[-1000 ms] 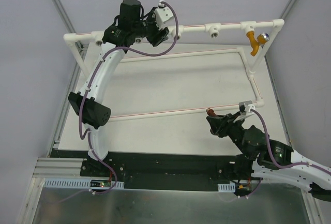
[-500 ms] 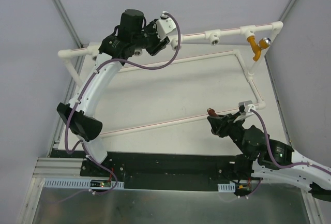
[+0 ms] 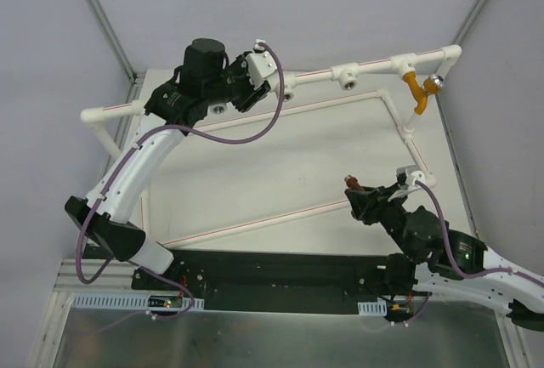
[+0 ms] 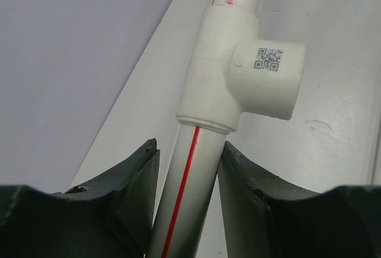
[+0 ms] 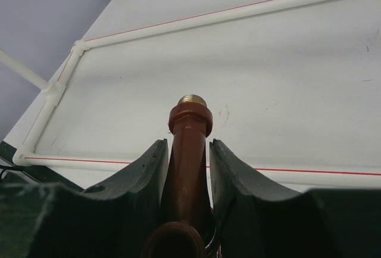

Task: Install the water faucets

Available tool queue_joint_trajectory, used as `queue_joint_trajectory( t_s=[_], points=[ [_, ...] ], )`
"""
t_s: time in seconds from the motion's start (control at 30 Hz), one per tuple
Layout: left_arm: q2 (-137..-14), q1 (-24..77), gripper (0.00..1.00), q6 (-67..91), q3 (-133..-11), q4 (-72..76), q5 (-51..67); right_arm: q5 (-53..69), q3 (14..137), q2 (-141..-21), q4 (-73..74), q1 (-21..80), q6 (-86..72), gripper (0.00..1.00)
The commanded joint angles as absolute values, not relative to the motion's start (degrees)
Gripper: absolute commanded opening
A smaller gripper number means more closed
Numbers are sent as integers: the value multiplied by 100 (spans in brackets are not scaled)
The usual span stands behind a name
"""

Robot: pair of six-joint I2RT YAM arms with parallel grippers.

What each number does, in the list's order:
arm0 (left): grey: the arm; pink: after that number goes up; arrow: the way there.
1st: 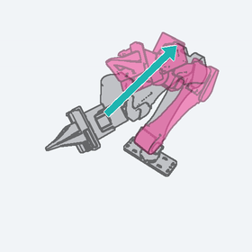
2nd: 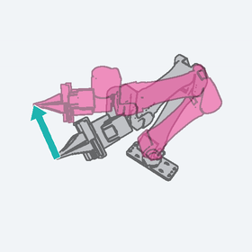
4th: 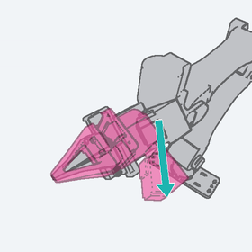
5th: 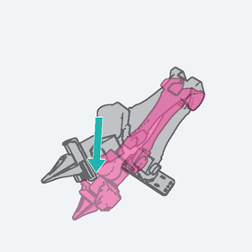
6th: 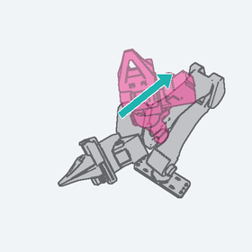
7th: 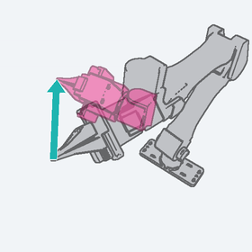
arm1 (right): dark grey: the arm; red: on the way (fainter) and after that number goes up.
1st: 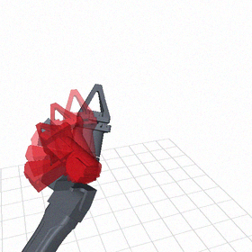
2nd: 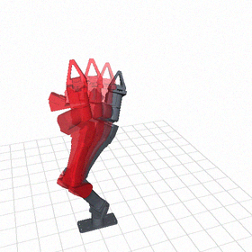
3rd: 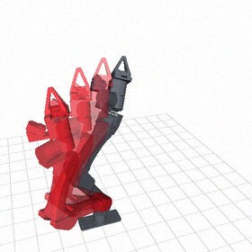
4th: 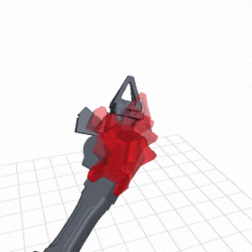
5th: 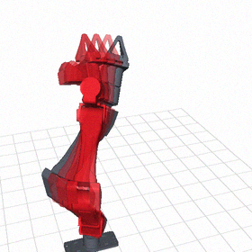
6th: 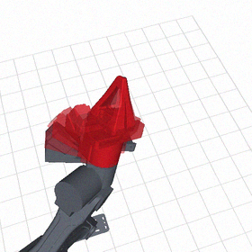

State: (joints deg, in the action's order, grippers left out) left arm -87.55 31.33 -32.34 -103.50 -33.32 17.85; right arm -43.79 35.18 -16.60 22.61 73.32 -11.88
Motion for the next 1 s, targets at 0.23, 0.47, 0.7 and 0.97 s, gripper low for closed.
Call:
queue_joint_trajectory(
  t_s=[0.23,0.47,0.7,0.97],
  points=[
    [-8087,3305,0,-2329,-8808,-4931,2435,-4667,3709,-1696,1566,7348,-467,0],
    [-7927,3437,0,-2241,-8578,-4782,2224,-4457,4156,-2293,1081,7348,815,0],
    [-8130,3437,0,-1828,-8297,-4272,1846,-4623,4904,-3251,757,7356,2160,0],
    [-7752,3419,0,-1696,-7805,-3780,2013,-4449,4922,-3419,-605,7094,4235,0]
  ],
)
